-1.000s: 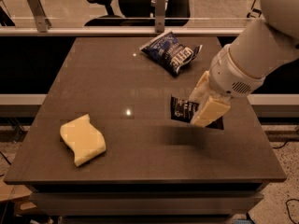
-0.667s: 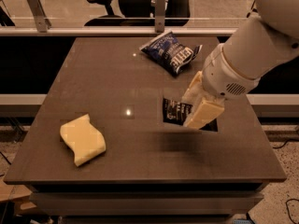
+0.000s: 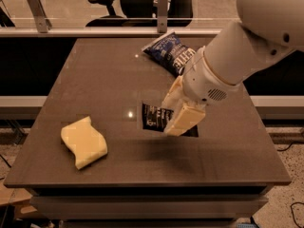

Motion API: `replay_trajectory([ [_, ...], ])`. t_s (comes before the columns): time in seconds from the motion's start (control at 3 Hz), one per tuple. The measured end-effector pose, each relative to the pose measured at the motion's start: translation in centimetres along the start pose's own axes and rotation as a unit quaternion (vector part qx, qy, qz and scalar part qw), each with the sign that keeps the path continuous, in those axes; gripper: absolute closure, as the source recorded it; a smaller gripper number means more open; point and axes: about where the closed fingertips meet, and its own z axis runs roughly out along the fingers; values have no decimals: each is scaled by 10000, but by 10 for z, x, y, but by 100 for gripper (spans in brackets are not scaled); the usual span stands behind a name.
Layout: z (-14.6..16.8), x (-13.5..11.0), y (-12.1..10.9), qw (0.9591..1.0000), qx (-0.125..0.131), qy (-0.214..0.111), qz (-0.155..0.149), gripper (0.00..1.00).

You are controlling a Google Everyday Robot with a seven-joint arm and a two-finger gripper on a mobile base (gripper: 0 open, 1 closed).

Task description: Move rxbar chocolate near sponge

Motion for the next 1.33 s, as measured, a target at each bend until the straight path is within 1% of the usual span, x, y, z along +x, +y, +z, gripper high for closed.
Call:
replay_trajectory([
  [0.33,14,-19,6,9992,-141,-353,-86,100],
  [0.67,27,-32,12,9981,-260,-553,-83,100],
  [1.0,43,-45,16,9977,-350,-576,-40,100],
  [1.33,58,-51,16,9984,-353,-437,79,100],
])
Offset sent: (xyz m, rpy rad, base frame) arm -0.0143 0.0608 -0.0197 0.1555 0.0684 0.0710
